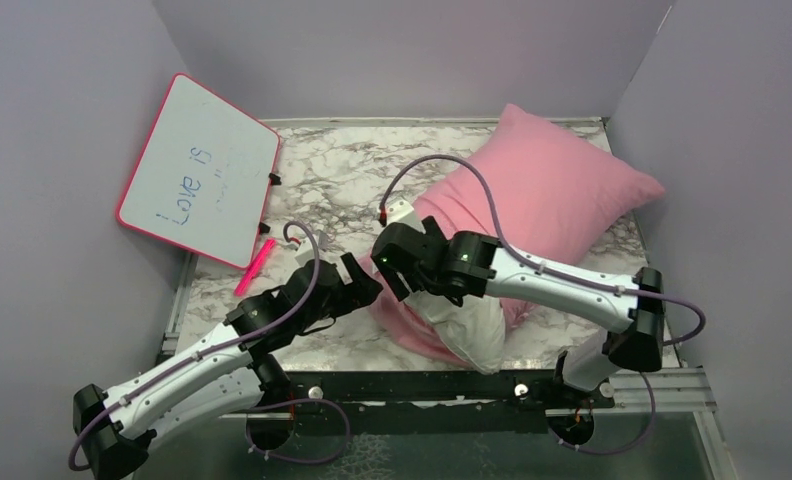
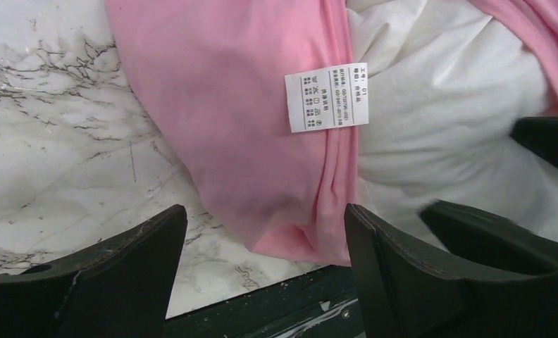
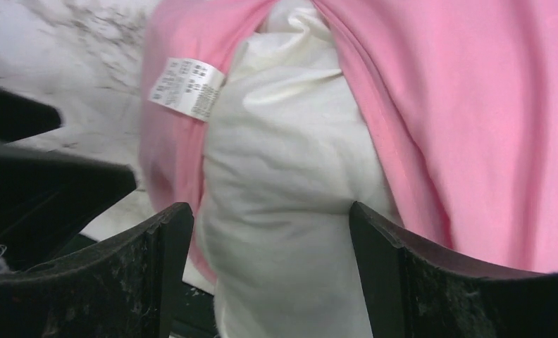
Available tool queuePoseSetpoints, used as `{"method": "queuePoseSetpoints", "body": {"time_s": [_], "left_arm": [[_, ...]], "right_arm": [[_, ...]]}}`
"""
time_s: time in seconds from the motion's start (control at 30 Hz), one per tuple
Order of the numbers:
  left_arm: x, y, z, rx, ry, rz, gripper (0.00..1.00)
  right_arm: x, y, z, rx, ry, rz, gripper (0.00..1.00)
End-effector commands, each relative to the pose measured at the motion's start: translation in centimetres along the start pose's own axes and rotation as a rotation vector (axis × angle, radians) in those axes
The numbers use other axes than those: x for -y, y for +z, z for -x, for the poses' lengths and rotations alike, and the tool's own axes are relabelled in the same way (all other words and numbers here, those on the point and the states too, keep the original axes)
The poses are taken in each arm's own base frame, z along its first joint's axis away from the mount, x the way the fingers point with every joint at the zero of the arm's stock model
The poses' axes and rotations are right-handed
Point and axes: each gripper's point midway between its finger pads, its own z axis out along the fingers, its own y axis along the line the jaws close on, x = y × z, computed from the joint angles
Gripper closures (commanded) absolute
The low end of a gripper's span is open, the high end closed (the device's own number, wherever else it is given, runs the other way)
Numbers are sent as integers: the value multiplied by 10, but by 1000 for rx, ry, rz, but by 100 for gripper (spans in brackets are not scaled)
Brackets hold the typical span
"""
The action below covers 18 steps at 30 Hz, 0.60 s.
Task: Remove the pillowcase from the pillow
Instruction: Remove the pillow from the pillowcase.
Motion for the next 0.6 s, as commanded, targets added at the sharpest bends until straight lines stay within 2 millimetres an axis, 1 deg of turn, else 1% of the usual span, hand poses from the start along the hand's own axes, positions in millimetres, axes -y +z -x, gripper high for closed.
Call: {"method": "queuePoseSetpoints", "body": {"time_s": [0.0, 0.03, 0.07, 0.1, 0.17, 0.2, 0.27, 0.3, 0.37, 0.4, 0.43, 0.5, 0.57], "left_arm": [[7, -3, 0, -9, -7, -34, 15], [6, -2, -1, -13, -5, -31, 15], [6, -1, -2, -15, -3, -29, 15], [6, 0, -2, -17, 1, -27, 16], [8, 2, -3, -25, 15, -30, 15], [10, 3, -3, -30, 26, -29, 15], [12, 5, -2, -32, 38, -28, 15], [14, 6, -2, -32, 42, -32, 15], [22, 9, 0, -28, 51, -55, 15], [31, 11, 3, -21, 53, -88, 15], [38, 14, 4, -21, 57, -114, 15], [53, 19, 5, -30, 73, -167, 15], [67, 26, 4, -46, 89, -220, 15]], "right_arm": [[30, 40, -42, -102, -23, -257, 16], [32, 47, -51, -120, -27, -264, 18], [31, 54, -57, -130, -25, -245, 22], [29, 60, -63, -143, -20, -232, 29], [30, 63, -73, -163, 9, -238, 42], [30, 63, -77, -167, 23, -238, 50], [31, 60, -82, -166, 59, -230, 71], [30, 58, -83, -160, 82, -215, 78], [21, 53, -82, -143, 128, -141, 89], [14, 50, -79, -127, 150, -91, 95], [8, 47, -77, -113, 173, -42, 98], [-1, 39, -72, -77, 228, 35, 99], [-5, 31, -67, -43, 287, 82, 99]]}}
